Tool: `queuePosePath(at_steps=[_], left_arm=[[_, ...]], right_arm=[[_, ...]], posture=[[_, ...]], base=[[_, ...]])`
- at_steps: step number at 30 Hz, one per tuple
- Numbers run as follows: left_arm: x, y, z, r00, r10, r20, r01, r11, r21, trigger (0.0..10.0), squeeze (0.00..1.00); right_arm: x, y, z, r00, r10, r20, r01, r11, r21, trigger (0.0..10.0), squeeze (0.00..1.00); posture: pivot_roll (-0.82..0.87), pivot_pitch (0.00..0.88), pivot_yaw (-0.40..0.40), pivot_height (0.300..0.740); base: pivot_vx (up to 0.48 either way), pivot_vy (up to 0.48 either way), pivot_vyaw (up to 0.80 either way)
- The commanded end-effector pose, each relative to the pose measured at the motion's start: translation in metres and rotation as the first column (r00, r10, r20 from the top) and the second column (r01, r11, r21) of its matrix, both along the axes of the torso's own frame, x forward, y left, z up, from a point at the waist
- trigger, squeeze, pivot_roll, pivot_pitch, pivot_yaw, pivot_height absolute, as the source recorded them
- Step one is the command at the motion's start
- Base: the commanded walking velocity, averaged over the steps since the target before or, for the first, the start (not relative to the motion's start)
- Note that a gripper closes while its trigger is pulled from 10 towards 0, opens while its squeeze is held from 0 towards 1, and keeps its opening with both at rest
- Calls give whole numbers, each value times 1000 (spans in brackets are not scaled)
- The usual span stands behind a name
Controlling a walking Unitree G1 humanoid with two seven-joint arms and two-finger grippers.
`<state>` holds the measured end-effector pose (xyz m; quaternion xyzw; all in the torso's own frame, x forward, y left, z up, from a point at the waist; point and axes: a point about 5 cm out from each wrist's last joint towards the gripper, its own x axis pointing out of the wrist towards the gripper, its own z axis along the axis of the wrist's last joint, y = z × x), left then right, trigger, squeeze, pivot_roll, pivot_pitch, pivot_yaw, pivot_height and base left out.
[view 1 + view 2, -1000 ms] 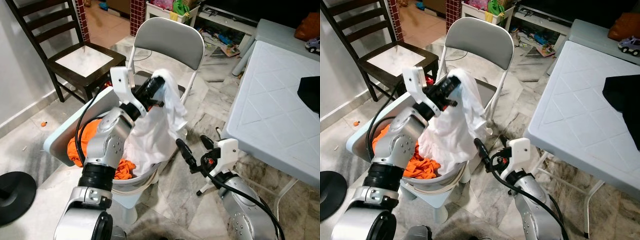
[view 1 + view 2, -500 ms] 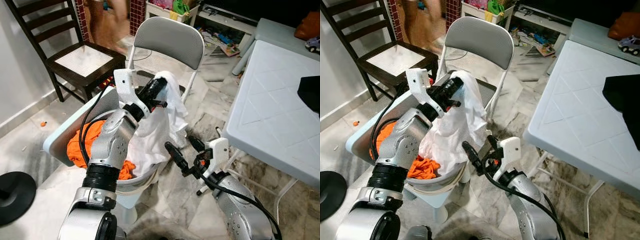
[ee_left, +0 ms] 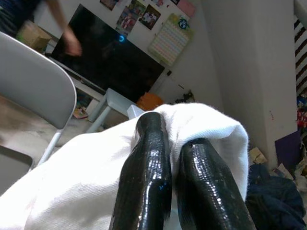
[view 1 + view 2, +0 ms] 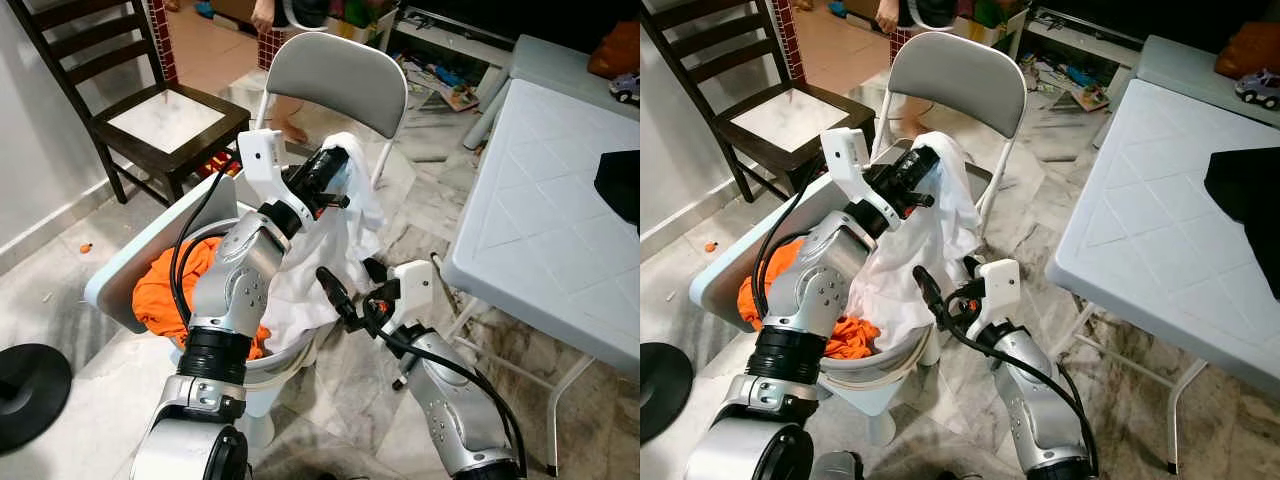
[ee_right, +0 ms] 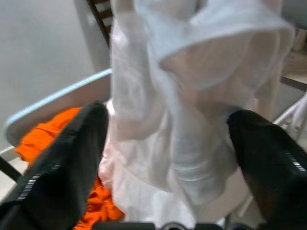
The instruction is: Hang hanger
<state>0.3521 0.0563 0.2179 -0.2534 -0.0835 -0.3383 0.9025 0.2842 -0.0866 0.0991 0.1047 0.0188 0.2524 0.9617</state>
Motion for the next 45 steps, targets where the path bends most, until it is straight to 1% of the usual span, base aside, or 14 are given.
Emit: queuePosePath(at_steps=[1,4,6,7,12,22,26,31,37,39,41,42,43,45], left_arm=[[-4,-7,6,1000,-25,16,26,1000,-7,0,0],[-5,-7,5,1000,-25,13,25,1000,-6,0,0],[-4,-5,2,1000,-17,8,17,1000,3,0,0],[-4,-5,0,1000,-14,3,14,1000,5,0,0],[-4,-6,-2,1000,-14,-3,14,1000,4,0,0],[-3,-7,2,1000,-11,5,11,1000,-11,0,0],[-2,-7,3,1000,-6,7,6,1000,-12,0,0],[-3,-7,4,1000,-7,7,7,1000,-15,0,0],[-3,-6,4,1000,-2,7,2,1000,-14,0,0],[-2,-6,3,1000,1,7,-1,1000,-13,0,0],[-2,-5,3,1000,8,7,-8,1000,-10,0,0],[-1,-1,1,999,35,6,-35,999,-1,0,0],[0,1,0,999,53,6,-53,999,6,0,0],[5,14,-7,986,167,6,-167,985,45,0,0]], right_arm=[[3,-7,-2,999,-44,5,44,999,-10,0,0],[6,-10,-1,998,-56,16,56,998,-12,0,0],[7,-15,1,997,-73,29,73,997,-12,0,0],[6,-18,3,996,-77,35,77,997,-3,0,0],[4,-23,3,996,-78,38,78,997,-2,0,0],[1,-35,-5,996,-87,-6,87,996,-6,0,0],[1,-34,-8,997,-80,-17,80,997,1,0,0],[0,-26,-10,999,-43,-31,43,999,9,0,0],[1,-27,-8,998,-52,-26,53,998,17,0,0],[2,-30,-8,998,-67,-17,67,998,7,0,0],[4,-39,-4,994,-110,0,110,994,-6,0,0],[7,-51,0,985,-171,17,171,985,-17,0,0],[8,-56,2,981,-194,26,194,981,-26,0,0],[13,-73,13,963,-260,68,263,964,-35,0,0]], posture=[[264,137,-144,740],[264,136,-145,740],[259,134,-148,740],[255,132,-149,740],[247,125,-152,740],[245,119,-155,740],[247,122,-155,740],[250,123,-155,740],[251,125,-157,740],[251,125,-158,740],[250,125,-159,740],[250,125,-159,740],[248,124,-161,740],[247,122,-168,740]], base=[[0,0,0],[0,0,0],[0,0,0],[0,0,0],[0,0,0],[0,0,0],[0,0,0],[0,0,0],[0,0,0],[0,0,0],[0,0,0],[0,0,0],[0,0,0],[0,0,0]])
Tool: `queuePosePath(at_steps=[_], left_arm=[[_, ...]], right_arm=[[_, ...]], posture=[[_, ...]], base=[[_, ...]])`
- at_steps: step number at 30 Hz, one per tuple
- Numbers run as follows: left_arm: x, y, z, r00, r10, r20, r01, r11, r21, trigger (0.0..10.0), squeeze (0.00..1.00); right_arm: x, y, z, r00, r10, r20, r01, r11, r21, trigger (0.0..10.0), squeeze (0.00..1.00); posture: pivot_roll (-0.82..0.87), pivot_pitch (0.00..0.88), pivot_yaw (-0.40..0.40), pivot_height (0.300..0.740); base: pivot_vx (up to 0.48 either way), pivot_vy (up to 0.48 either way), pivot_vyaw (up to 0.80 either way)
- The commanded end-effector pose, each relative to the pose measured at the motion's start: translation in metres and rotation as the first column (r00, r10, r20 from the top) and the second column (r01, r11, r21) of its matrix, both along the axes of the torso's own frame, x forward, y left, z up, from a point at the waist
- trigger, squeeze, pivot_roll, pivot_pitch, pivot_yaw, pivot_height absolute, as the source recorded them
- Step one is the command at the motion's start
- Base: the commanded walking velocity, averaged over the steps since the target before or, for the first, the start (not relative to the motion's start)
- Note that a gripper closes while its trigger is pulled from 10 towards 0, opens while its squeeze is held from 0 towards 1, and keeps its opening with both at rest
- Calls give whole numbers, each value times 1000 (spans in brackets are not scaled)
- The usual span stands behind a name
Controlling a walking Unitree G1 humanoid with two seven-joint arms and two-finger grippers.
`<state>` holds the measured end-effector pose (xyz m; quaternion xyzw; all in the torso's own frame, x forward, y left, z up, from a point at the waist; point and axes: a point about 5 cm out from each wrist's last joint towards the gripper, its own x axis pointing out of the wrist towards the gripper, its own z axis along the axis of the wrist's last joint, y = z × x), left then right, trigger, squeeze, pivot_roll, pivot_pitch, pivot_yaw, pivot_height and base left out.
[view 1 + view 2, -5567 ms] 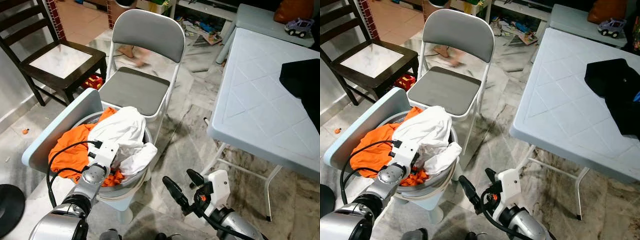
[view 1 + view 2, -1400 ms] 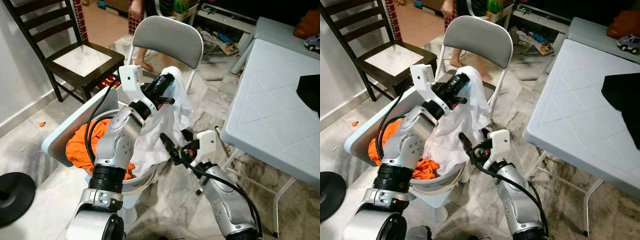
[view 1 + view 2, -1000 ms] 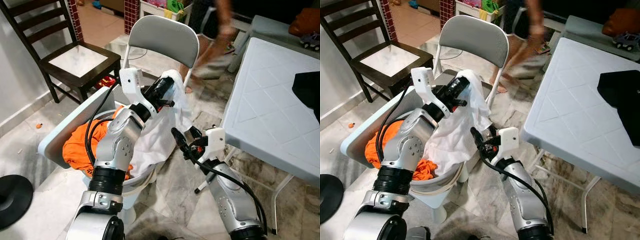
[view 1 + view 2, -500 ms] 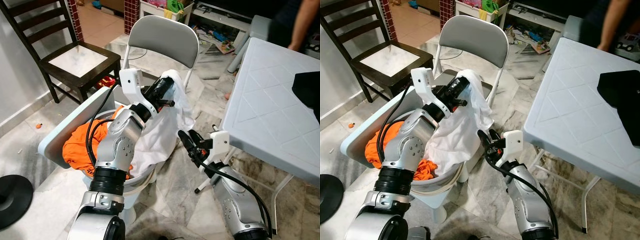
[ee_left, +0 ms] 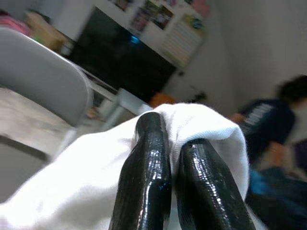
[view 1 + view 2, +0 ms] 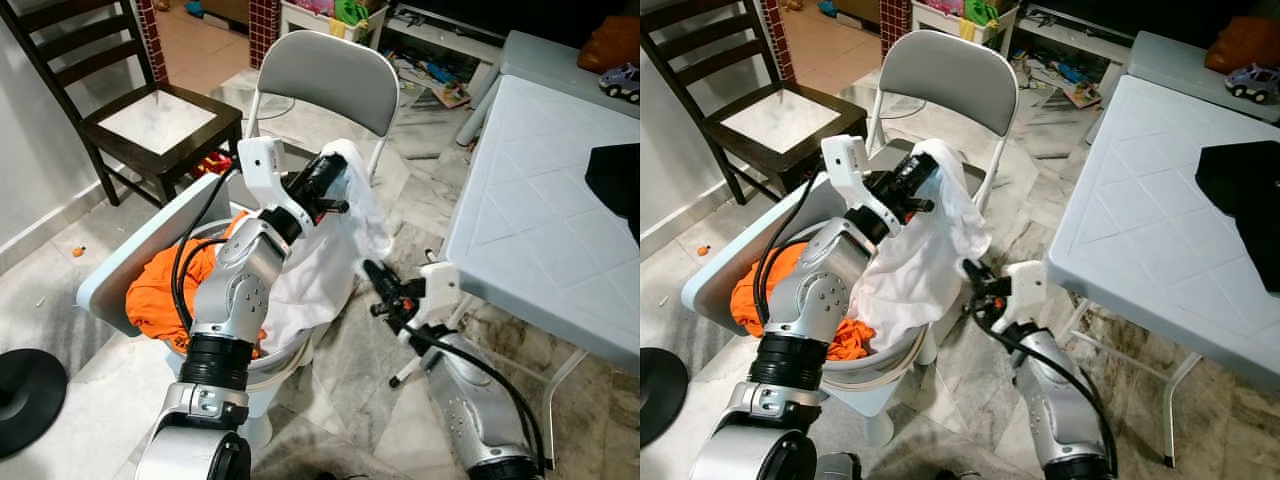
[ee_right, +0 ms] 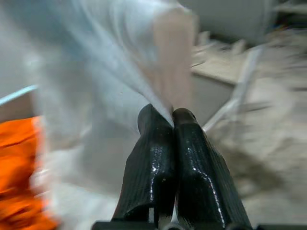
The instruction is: Hang hanger
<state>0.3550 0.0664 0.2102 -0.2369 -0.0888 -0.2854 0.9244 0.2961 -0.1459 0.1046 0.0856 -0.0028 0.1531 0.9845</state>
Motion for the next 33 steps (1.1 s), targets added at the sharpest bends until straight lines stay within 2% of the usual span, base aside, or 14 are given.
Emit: queuePosePath(at_steps=[1,5,9,10,11,12,13,14,16,17,24,29,30,33], left_arm=[[6,13,-4,993,119,1,-119,992,43,0,0],[9,26,-16,978,205,-25,-202,975,95,0,0],[9,30,-27,973,227,-46,-220,967,129,0,0],[8,28,-30,973,225,-50,-217,967,136,3255,0],[8,27,-31,974,221,-50,-213,967,140,4078,0],[7,25,-32,974,219,-49,-210,967,142,4078,0],[7,24,-33,975,219,-47,-209,966,151,6157,0],[7,22,-34,974,219,-54,-208,965,157,10000,0],[5,19,-38,974,219,-64,-207,965,162,10000,0],[5,18,-39,972,227,-65,-213,962,171,10000,1000],[3,22,-53,950,296,-95,-265,931,251,10000,1000],[-1,45,-69,896,433,-100,-374,856,358,10000,1000],[-3,50,-77,897,434,-87,-357,825,439,10000,1000],[-5,56,-80,909,412,-64,-336,814,473,10000,1000]], right_arm=[[4,-20,14,995,-79,55,80,997,-14,0,0],[8,-29,29,988,-114,102,117,993,-16,0,0],[16,-38,48,971,-167,170,171,985,-13,0,0],[19,-40,55,964,-183,192,187,982,-7,0,0],[20,-41,59,961,-189,203,194,981,-3,0,0],[21,-41,62,958,-193,210,198,980,0,0,0],[22,-41,64,956,-196,216,200,980,4,0,0],[24,-40,68,954,-197,227,200,980,8,0,0],[26,-38,74,950,-196,244,198,980,15,0,0],[27,-37,75,949,-193,248,195,981,15,0,0],[32,-30,78,951,-174,256,178,984,6,0,0],[35,-28,79,951,-169,258,173,985,6,0,0],[36,-28,79,951,-171,257,176,984,6,0,0],[36,-29,79,951,-173,258,177,984,6,0,0]], posture=[[248,121,-170,740],[253,121,-176,740],[262,121,-179,740],[262,121,-179,740],[262,121,-179,740],[262,121,-179,740],[264,119,-178,740],[264,119,-178,740],[265,118,-177,740],[264,117,-177,740],[265,116,-178,740],[274,120,-182,740],[278,121,-183,740],[281,123,-185,740]], base=[[0,0,0],[0,0,0],[0,0,0],[0,0,0],[0,0,0],[0,0,0],[0,0,0],[0,0,0],[0,0,0],[0,0,0],[0,0,0],[0,0,0],[0,0,0],[0,0,0]])
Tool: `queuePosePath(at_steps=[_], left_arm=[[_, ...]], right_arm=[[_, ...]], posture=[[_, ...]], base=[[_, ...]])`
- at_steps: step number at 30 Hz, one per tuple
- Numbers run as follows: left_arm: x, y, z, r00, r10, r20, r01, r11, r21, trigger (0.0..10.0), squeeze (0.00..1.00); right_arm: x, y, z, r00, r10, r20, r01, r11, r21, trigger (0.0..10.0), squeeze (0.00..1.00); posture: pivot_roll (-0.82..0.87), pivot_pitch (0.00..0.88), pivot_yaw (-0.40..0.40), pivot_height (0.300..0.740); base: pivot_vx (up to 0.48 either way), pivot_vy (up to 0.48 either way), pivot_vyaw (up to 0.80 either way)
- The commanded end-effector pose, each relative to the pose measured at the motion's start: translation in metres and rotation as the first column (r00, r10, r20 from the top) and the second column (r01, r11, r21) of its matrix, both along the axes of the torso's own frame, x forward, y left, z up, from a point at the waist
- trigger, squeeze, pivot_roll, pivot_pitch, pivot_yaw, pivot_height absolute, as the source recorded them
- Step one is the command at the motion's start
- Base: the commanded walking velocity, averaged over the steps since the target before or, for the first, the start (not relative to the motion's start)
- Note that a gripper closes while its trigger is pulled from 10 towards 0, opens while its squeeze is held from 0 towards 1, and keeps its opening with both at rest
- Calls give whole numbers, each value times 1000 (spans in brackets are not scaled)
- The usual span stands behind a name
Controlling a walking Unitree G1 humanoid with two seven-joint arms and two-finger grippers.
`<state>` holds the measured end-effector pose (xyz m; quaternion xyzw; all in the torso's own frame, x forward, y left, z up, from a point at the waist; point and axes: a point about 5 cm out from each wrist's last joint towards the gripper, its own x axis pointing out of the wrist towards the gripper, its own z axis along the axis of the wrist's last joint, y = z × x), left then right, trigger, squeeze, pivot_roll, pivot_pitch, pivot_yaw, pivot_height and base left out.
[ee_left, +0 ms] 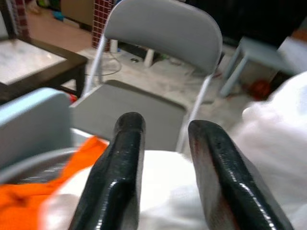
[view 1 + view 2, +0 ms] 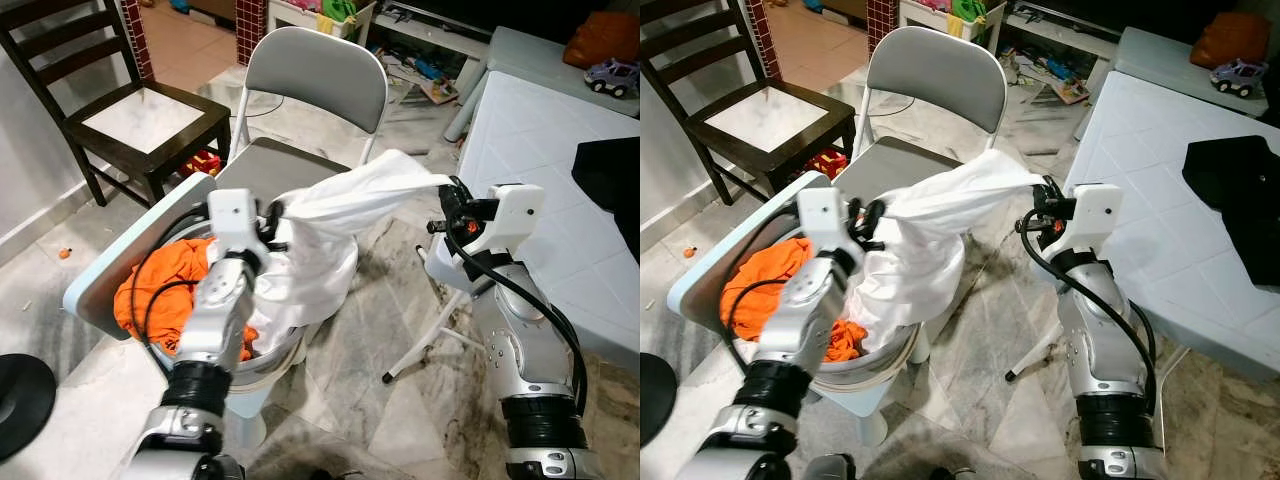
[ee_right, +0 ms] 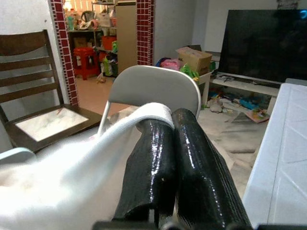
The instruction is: Hang hanger
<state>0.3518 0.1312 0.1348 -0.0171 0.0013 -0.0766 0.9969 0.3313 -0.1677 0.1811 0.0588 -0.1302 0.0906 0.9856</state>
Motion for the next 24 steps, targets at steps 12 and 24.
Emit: queuePosePath(at_steps=[12,24], left_arm=[[-32,12,-43,930,-363,-66,358,847,393,10000,1000],[-28,2,-62,972,-226,-67,235,915,328,10000,1000]], right_arm=[[4,-8,5,998,-64,15,64,998,8,0,0],[2,-20,28,993,-92,67,91,996,11,0,0]], posture=[[305,128,-180,740],[280,108,-183,740]], base=[[0,0,0],[0,0,0]])
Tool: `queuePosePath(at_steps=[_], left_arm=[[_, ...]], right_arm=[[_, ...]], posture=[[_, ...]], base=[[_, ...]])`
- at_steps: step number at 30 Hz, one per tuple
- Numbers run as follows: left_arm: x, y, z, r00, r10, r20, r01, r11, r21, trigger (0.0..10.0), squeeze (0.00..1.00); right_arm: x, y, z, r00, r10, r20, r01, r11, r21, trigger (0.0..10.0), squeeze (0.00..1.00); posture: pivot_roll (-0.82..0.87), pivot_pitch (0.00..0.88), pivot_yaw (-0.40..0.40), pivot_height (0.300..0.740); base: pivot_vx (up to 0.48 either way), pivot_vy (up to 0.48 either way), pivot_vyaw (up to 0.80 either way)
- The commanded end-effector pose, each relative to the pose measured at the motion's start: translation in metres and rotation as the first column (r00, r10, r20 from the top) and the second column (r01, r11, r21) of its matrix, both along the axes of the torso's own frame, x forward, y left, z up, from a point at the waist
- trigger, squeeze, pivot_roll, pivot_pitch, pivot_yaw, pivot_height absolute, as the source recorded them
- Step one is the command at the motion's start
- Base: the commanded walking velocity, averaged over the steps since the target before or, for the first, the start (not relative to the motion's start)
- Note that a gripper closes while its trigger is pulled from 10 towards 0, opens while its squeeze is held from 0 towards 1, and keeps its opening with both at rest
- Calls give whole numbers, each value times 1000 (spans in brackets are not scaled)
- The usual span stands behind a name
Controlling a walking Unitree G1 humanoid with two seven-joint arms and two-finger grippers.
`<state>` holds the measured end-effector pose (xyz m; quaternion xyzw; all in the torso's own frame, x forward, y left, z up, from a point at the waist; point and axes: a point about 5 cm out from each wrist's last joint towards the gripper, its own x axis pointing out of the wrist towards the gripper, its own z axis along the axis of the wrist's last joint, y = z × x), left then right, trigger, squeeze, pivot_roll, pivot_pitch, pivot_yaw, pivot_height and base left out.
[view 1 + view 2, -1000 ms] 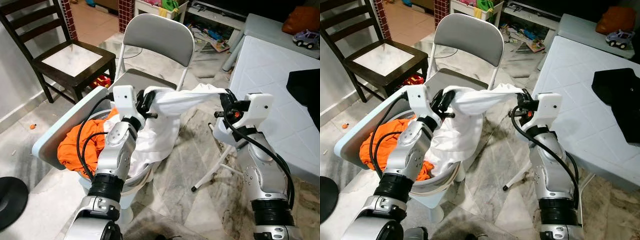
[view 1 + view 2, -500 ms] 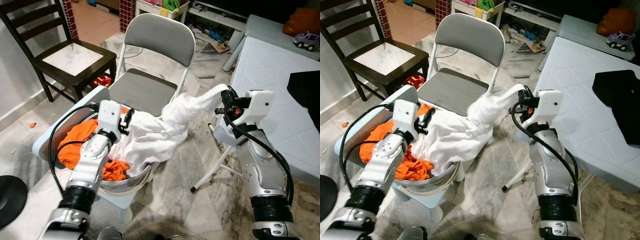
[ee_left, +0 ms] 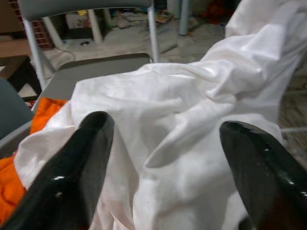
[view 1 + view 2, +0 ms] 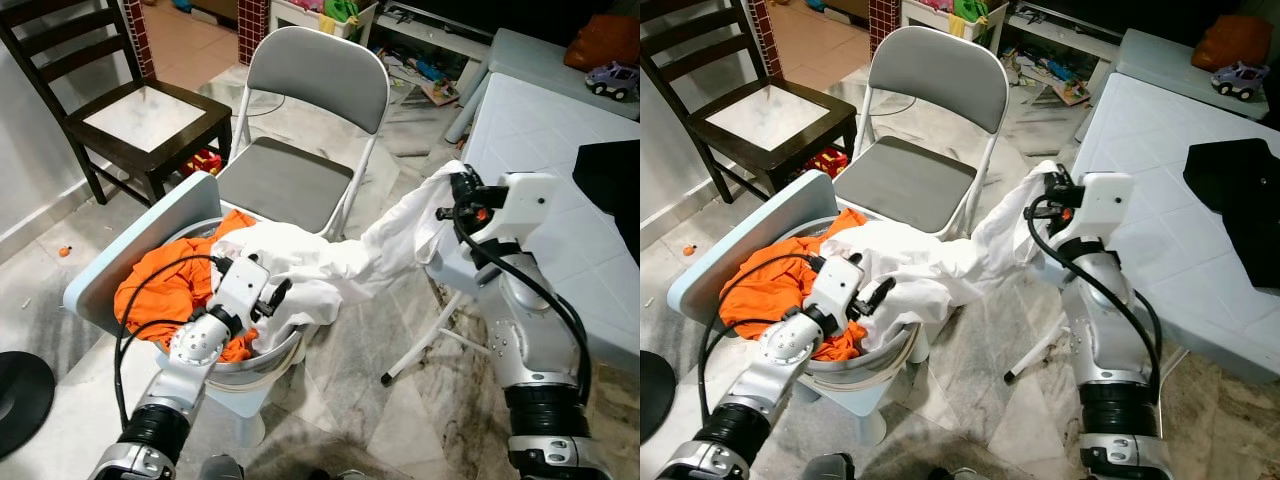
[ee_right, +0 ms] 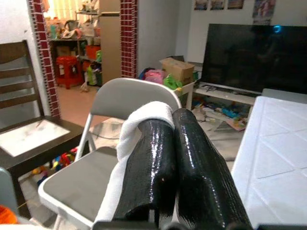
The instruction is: Hang hanger
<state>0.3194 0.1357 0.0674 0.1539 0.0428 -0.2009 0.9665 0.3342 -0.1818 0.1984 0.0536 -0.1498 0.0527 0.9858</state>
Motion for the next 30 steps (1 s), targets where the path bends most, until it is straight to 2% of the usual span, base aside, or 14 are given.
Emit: queuePosePath(at_steps=[1,3,4,5,7,13,20,26,30], left_arm=[[6,-2,7,999,24,33,-23,1000,-13,10000,1000],[8,-4,9,999,30,44,-30,999,-15,10000,1000],[11,-8,11,998,30,49,-29,999,-16,10000,851],[12,-11,12,998,29,54,-28,999,-17,10000,0],[13,-17,14,997,28,67,-27,999,-25,10000,0],[10,-27,17,997,44,63,-36,992,-124,10000,0],[6,-38,25,997,40,70,-27,983,-179,10000,0],[8,-40,30,996,33,85,-19,987,-161,10000,0],[9,-28,20,995,75,60,-70,994,-83,10000,0]], right_arm=[[-1,-5,11,999,-9,33,9,1000,5,0,0],[0,-4,12,1000,9,22,-10,1000,14,0,0],[-1,-1,13,998,54,11,-54,999,3,0,0],[-2,1,13,997,77,9,-78,997,14,0,0],[-5,1,13,995,101,7,-102,994,32,0,0],[-16,-9,6,999,41,-1,-41,998,51,0,0],[-31,-16,-15,998,-9,-63,16,993,116,0,0],[-35,-14,-19,997,-20,-75,29,991,132,0,0],[-34,-18,2,1000,-6,-2,7,988,152,0,0]], posture=[[280,108,-183,740],[285,104,-188,740],[288,102,-190,740],[290,101,-190,740],[290,98,-187,740],[284,95,-182,740],[282,93,-170,740],[280,90,-158,740],[275,91,-158,740]], base=[[0,0,0],[0,0,0],[0,0,0],[0,0,0],[0,0,0],[0,0,0],[0,0,0],[0,0,0],[0,0,0]])
